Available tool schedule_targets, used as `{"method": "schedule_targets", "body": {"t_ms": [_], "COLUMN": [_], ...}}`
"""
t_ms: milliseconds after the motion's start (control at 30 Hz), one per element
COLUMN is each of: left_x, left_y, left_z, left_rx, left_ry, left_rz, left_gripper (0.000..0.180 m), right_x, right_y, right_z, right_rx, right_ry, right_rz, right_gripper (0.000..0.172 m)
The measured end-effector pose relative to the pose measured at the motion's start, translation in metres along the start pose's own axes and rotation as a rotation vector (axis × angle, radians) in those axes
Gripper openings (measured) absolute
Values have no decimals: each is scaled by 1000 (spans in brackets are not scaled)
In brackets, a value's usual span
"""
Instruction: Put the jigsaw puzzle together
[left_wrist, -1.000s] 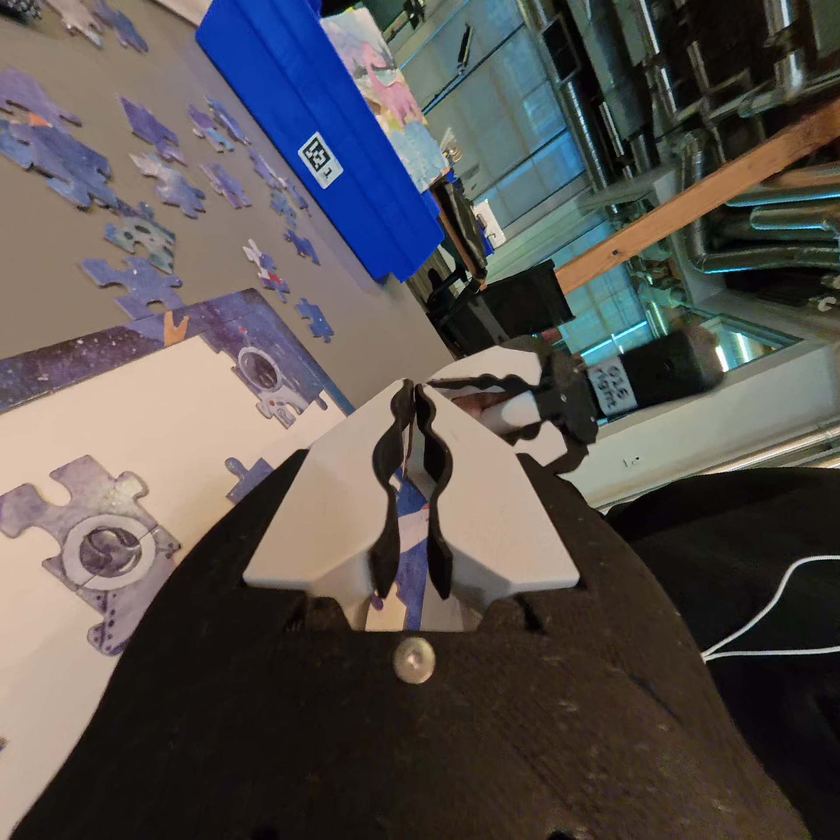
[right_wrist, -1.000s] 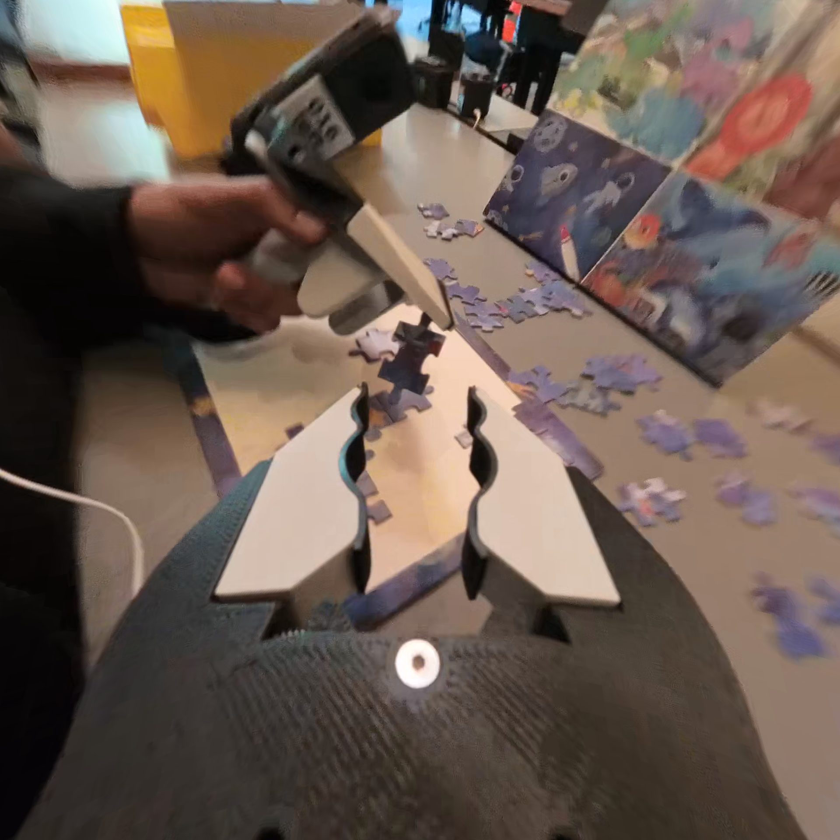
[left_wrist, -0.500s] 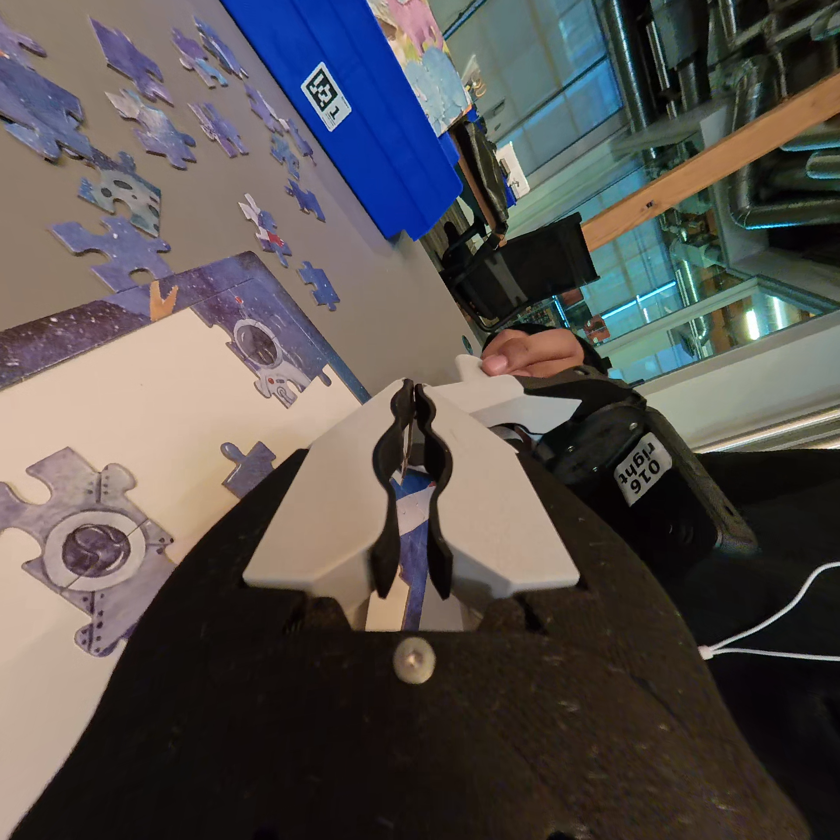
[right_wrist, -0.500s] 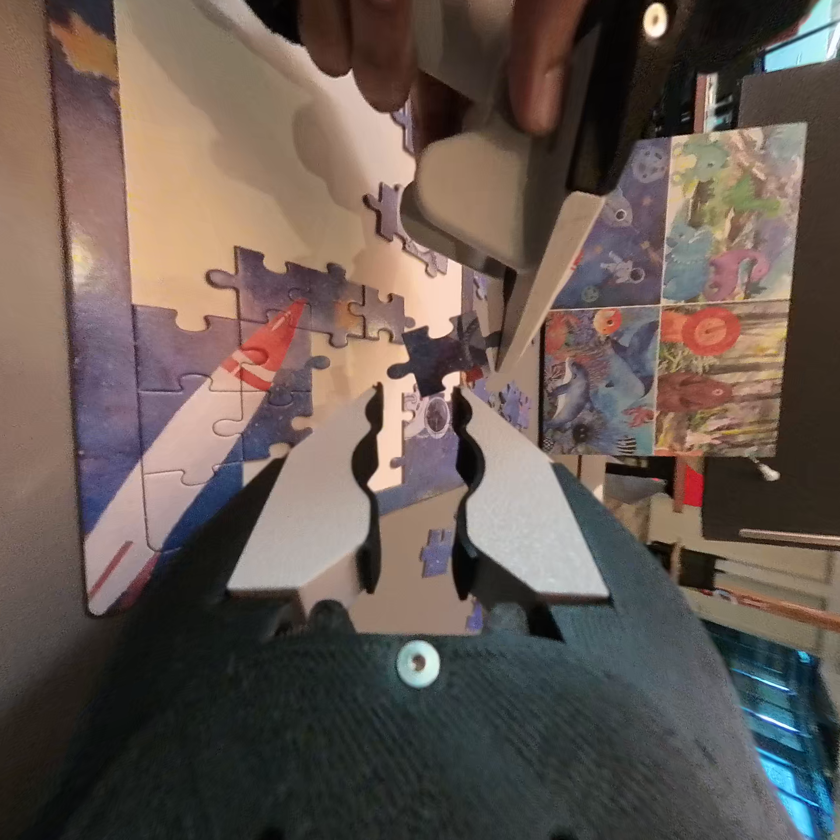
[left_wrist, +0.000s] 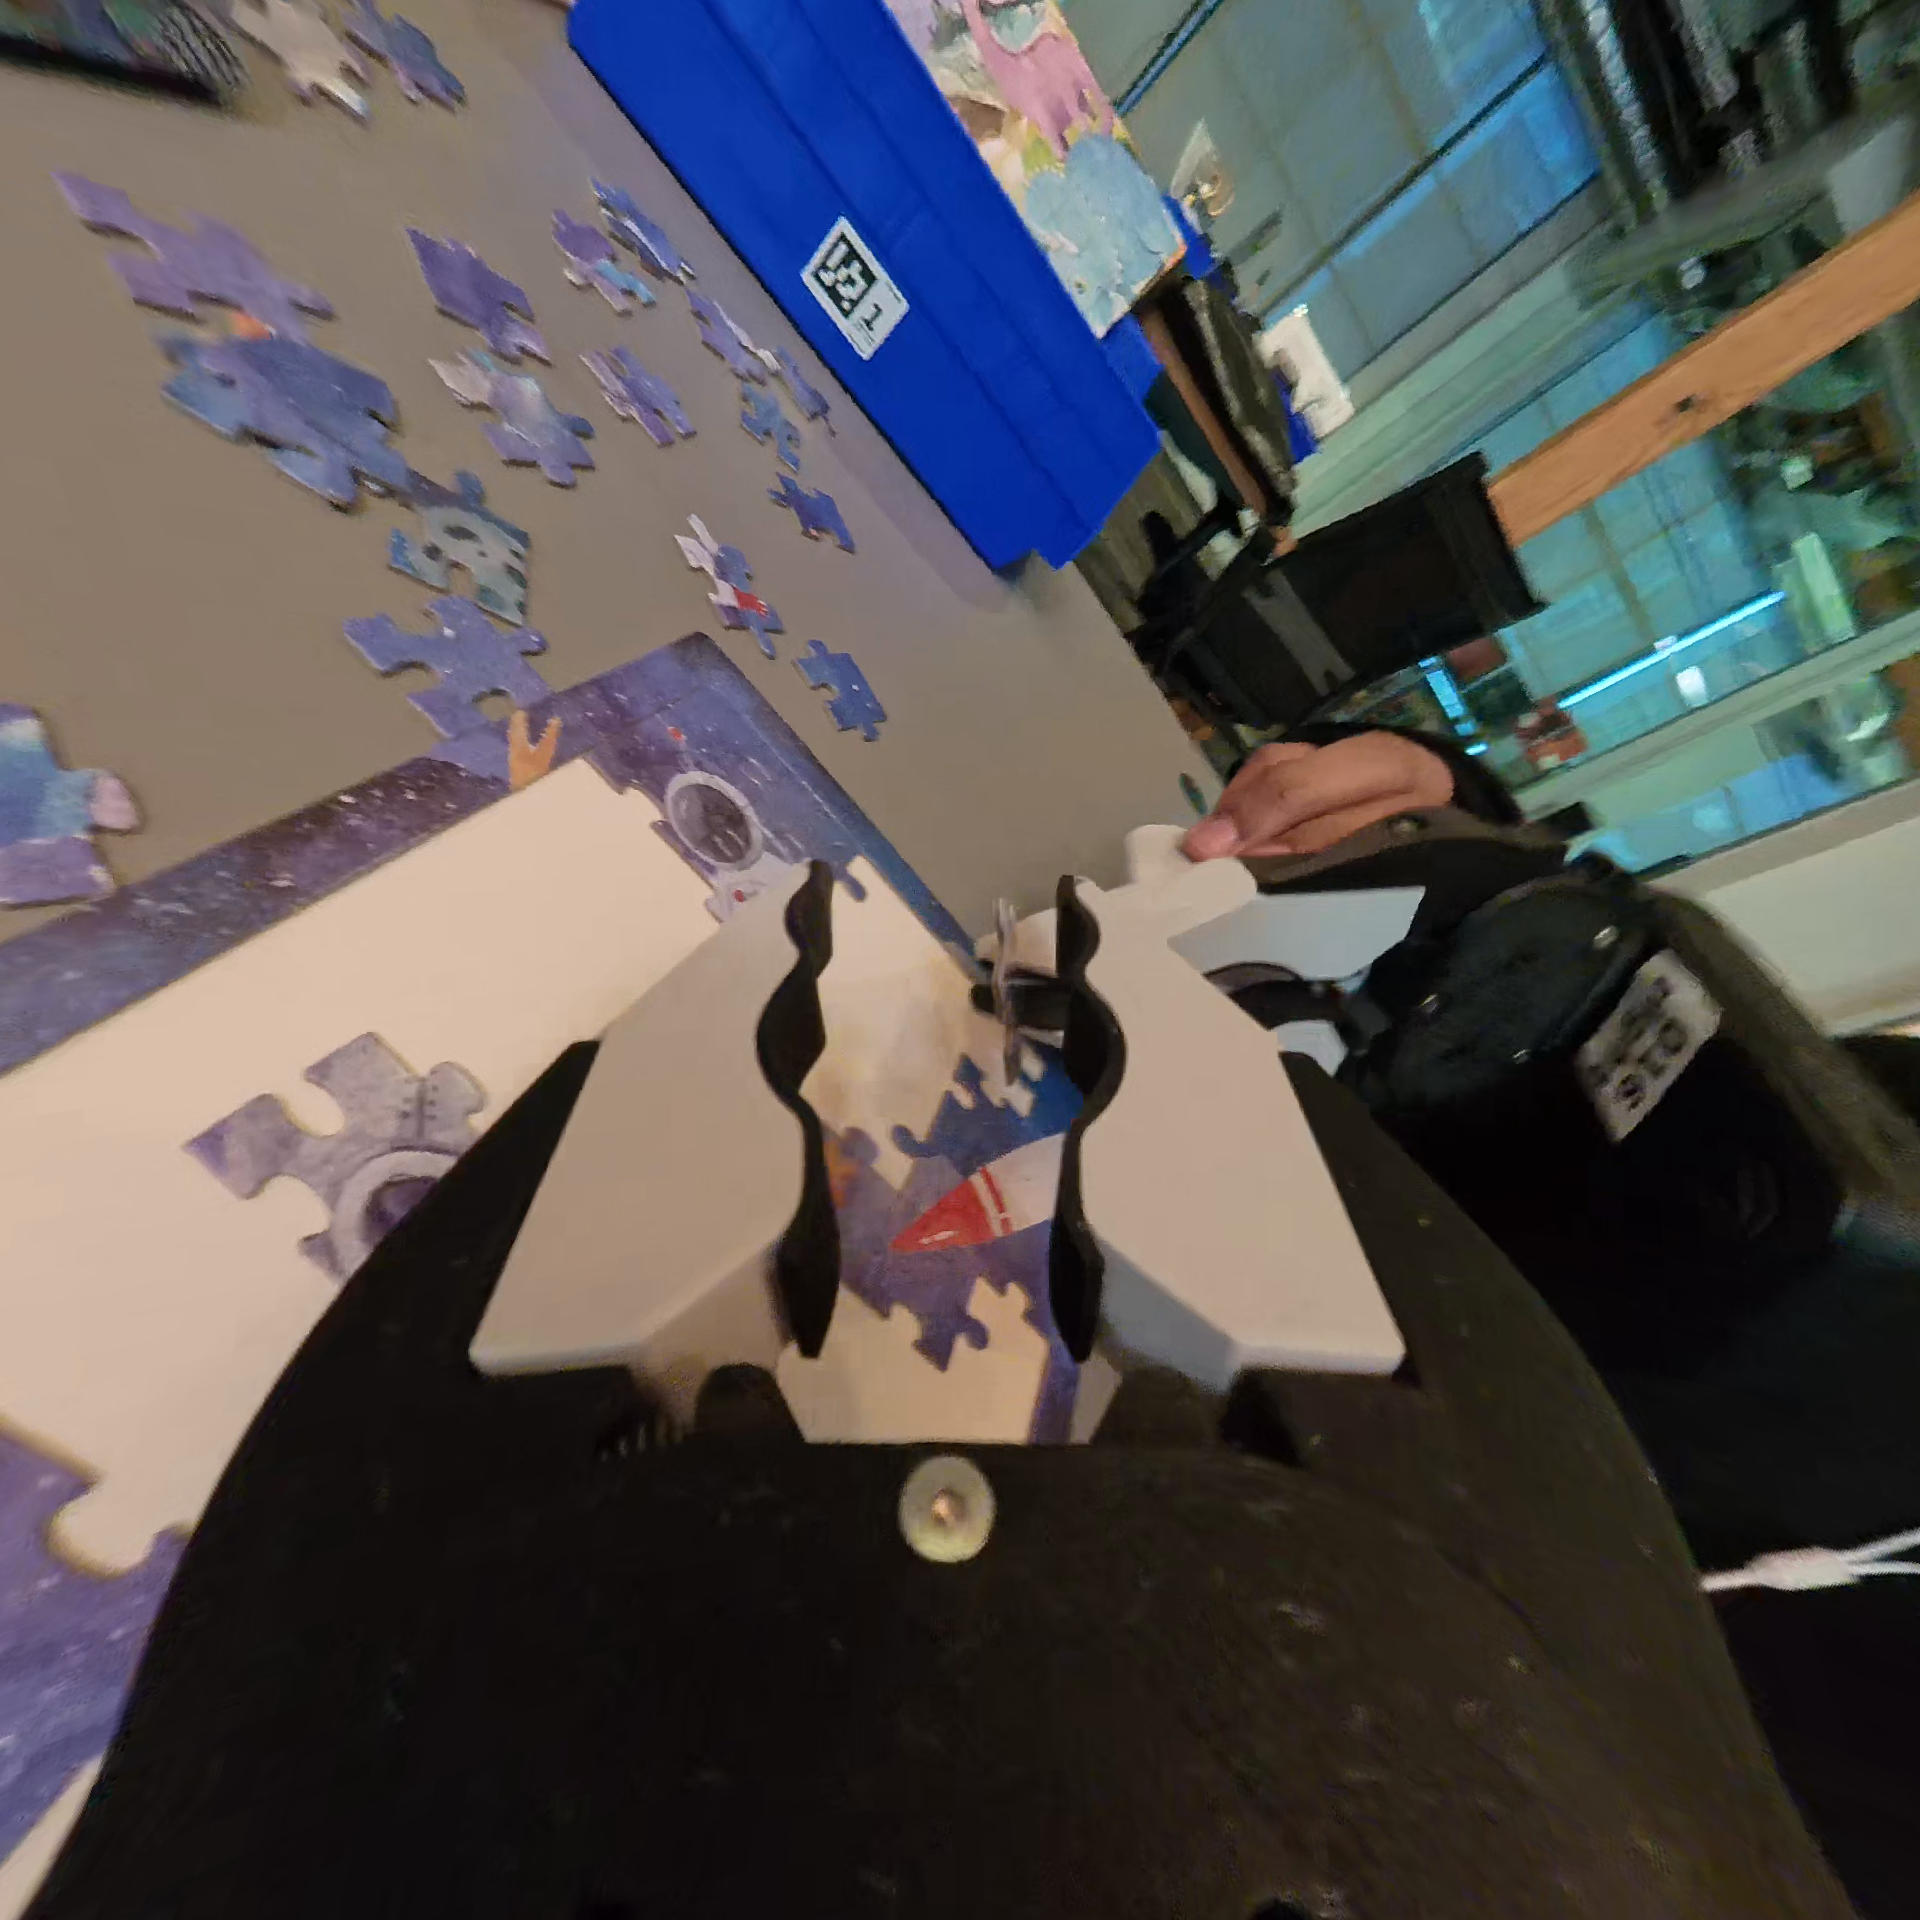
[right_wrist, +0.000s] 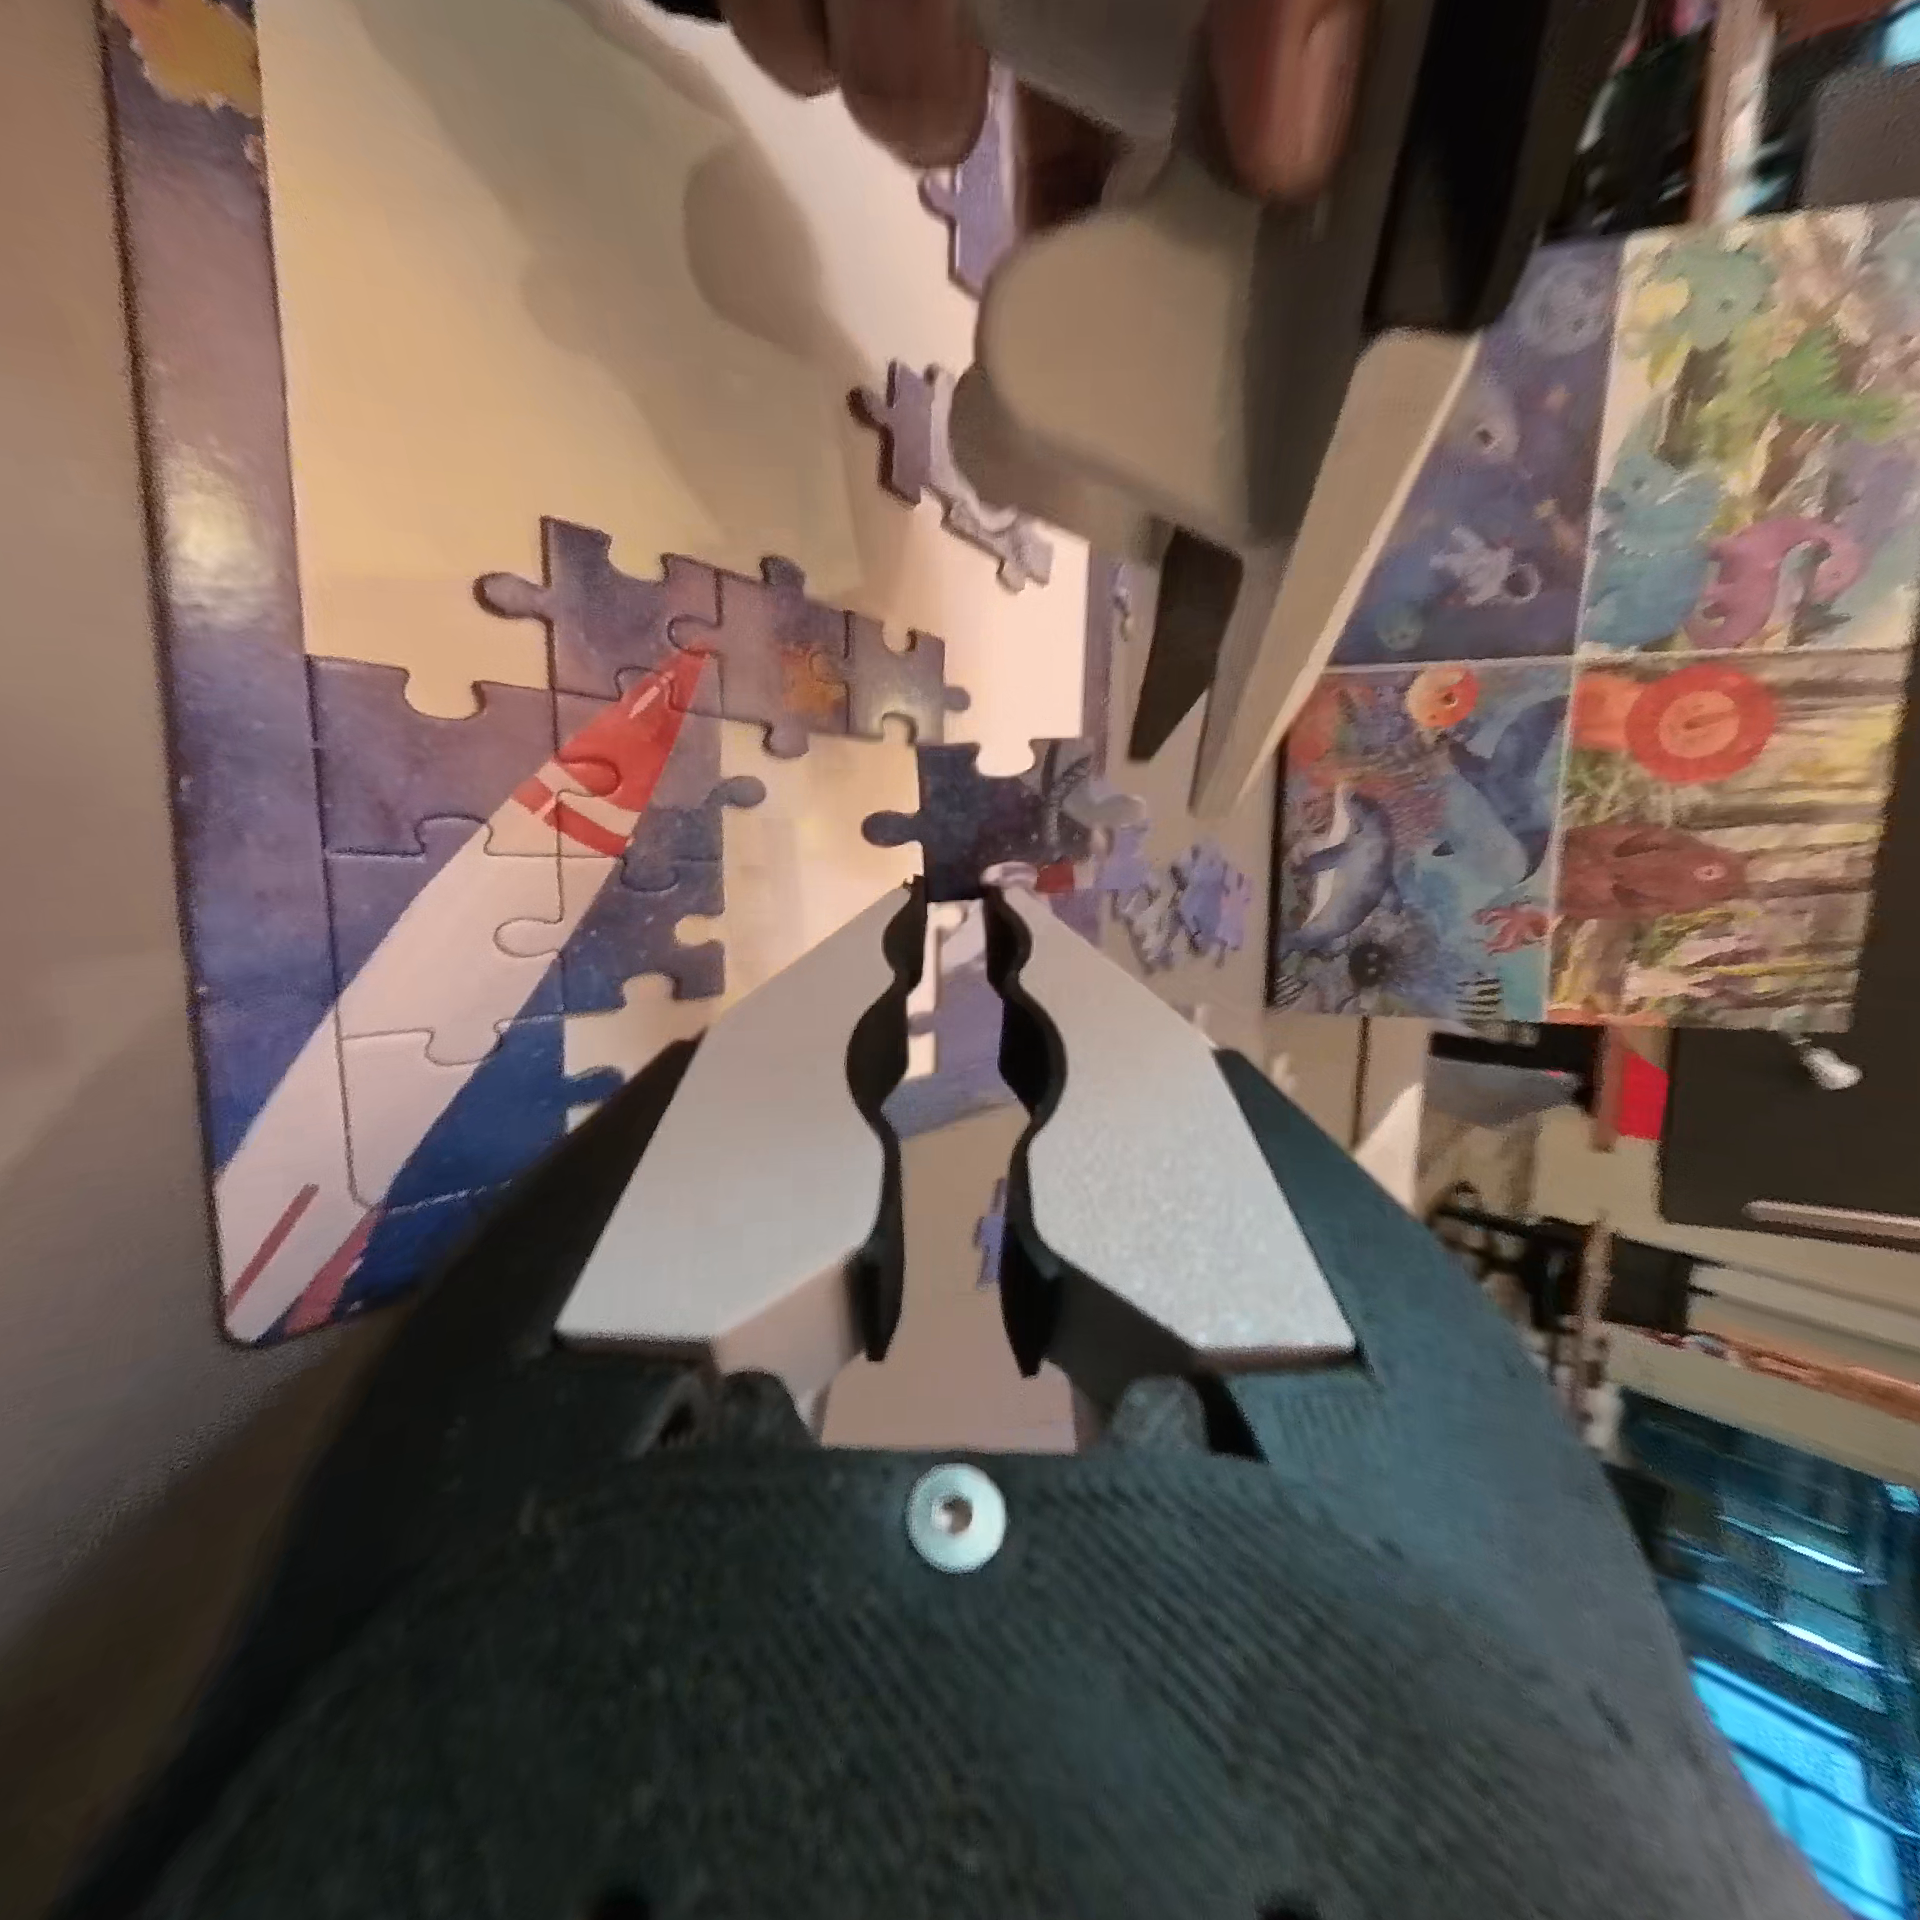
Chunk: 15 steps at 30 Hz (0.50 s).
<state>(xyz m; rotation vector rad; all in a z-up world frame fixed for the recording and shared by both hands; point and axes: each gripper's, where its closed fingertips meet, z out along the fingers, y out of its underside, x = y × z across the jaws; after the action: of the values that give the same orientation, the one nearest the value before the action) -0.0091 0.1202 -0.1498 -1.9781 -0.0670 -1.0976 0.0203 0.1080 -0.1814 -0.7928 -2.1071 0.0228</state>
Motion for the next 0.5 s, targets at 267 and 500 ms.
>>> {"method": "schedule_targets", "body": {"t_ms": [267,500], "left_x": [-23,-16], "left_y": [21,39], "left_z": [8,25], "left_rx": [-181,-270], "left_ry": [-330,-302], "left_rz": [519,596], "left_gripper": [40,39], "right_x": [-12,-16], "right_y": [23,24], "right_z": [1,13], "right_rx": [-8,21], "right_ry": [-243,-370], "right_rz": [260,332], "right_gripper": [9,9]}}
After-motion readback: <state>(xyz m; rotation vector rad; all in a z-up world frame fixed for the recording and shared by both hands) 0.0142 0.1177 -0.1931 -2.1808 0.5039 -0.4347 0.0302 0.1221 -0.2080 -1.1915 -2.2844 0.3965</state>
